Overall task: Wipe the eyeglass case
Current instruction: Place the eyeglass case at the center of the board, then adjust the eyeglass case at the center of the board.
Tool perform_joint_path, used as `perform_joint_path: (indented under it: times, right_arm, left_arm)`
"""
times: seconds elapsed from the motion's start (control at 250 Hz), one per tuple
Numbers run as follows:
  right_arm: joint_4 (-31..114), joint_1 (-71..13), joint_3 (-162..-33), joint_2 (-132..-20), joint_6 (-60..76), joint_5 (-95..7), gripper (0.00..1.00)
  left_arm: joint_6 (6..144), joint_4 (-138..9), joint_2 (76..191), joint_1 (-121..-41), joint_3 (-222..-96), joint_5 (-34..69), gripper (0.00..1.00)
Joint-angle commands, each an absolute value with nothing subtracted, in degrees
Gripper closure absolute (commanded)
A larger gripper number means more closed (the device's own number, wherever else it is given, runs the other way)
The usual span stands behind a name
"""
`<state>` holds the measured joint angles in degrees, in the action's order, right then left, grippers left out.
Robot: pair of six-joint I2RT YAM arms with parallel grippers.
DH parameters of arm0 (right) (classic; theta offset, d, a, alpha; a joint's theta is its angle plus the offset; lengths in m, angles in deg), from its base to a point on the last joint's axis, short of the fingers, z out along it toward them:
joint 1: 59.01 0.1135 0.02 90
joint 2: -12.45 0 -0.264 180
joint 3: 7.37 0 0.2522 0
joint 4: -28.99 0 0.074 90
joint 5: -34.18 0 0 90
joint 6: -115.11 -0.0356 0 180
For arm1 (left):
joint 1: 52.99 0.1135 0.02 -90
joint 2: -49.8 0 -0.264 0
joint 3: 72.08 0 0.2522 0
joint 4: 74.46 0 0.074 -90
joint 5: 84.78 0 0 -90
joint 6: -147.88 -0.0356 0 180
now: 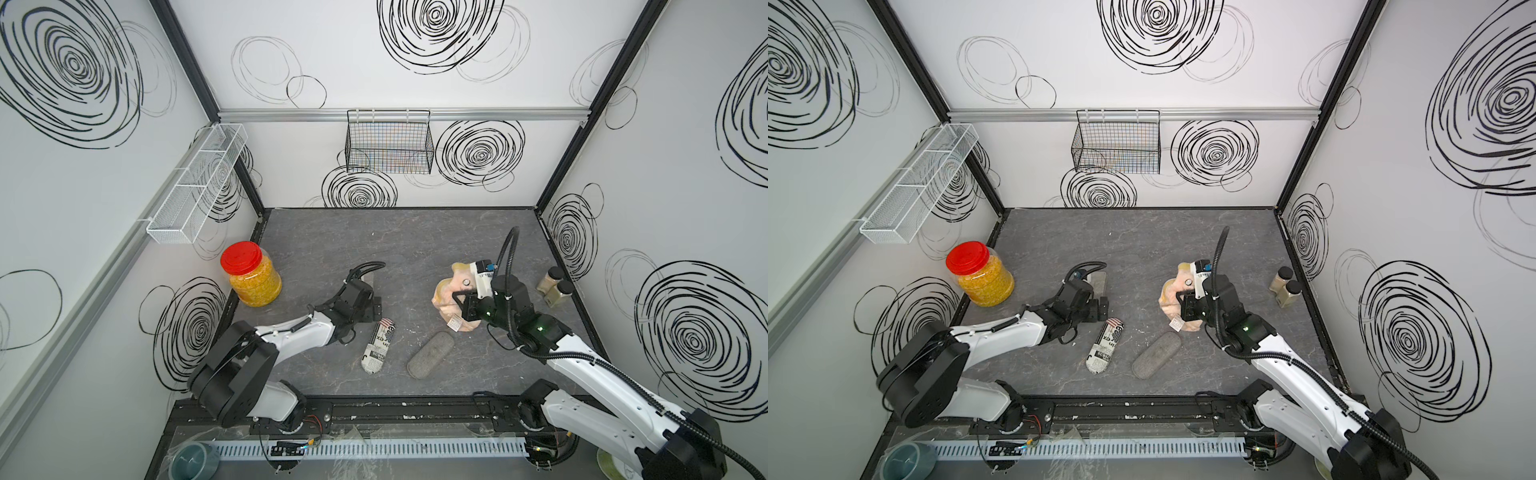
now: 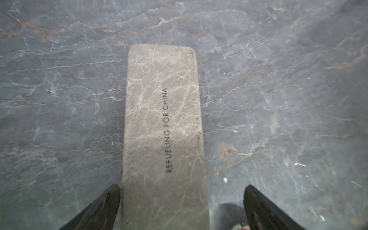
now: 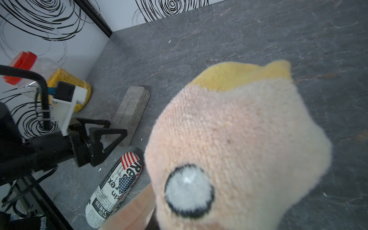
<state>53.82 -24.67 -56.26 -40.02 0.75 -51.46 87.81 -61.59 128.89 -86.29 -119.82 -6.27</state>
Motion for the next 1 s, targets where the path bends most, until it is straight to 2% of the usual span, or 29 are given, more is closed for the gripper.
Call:
perform_joint_path:
  times: [0.0,0.224,0.392,0.647,0.999]
  right_arm:
    - [52.3,-24.6,-56.6,-39.9,1.4,-52.6,1.00]
    - [51.9,-24.7,-56.8,-40.6,1.8,-52.7,1.00]
    - [52.0,-24.7,-57.6,-41.2,2.1,-53.1,1.00]
    - [52.2,-24.8,-57.8,-41.5,2.2,-53.1,1.00]
    - [53.3,-24.9,-57.2,-40.3,1.8,-53.8,1.00]
  left_arm:
    - [86.3,-57.5,123.1,-85.3,-118.8,-6.6,0.01]
    - [84.4,-49.6,112.9,-76.6,-115.2,-7.2,0.01]
    - [84.9,-48.4,114.3,-69.8,-113.1,-5.9,0.07]
    - [84.6,-53.4,119.2,-71.5,-113.3,-4.1,0.08]
    - [85.6,-55.6,127.7,-79.7,-116.3,-8.3,0.13]
